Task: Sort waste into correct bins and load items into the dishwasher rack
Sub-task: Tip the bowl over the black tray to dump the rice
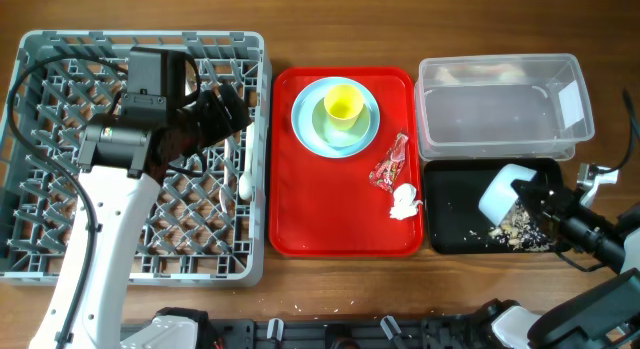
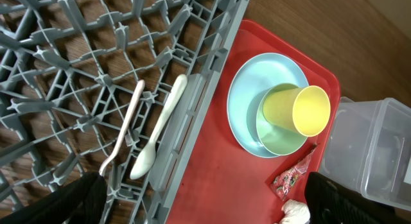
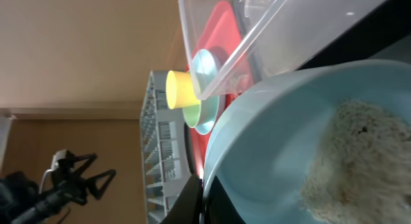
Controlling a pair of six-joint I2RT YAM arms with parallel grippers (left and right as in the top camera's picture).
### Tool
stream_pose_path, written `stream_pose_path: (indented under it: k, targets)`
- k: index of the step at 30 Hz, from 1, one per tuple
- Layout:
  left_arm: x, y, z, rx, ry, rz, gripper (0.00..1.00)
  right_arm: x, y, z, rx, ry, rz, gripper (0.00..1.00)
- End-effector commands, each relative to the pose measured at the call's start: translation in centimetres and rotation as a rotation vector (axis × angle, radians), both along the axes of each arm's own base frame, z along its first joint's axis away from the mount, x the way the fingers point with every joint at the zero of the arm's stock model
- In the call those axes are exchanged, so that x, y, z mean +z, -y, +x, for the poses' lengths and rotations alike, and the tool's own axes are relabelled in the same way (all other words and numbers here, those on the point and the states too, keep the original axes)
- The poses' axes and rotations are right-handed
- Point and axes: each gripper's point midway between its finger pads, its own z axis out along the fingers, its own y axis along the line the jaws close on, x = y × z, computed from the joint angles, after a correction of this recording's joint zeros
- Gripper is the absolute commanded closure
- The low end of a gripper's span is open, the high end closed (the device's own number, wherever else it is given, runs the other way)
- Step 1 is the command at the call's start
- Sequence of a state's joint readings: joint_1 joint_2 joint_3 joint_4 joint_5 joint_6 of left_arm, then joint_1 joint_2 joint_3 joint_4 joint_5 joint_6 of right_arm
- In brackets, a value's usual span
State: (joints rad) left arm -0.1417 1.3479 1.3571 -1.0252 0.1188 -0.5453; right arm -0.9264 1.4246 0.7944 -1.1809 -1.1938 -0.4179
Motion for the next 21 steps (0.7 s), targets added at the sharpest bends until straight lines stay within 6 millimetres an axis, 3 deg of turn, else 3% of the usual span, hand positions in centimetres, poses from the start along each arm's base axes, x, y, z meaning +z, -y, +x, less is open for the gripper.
stream_pose_path:
  k: [1,21]
  targets:
    - [0.5,0.0,0.0,0.01,0.014,-0.015,0.0,1.4,-0.3,0.2,-0.013,0.067,0.033,0.96]
    - [0.5,0.0,0.0,0.01,0.014,-0.015,0.0,3.8,-1.2,0.2,-0.035,0.143,0.141,0.95]
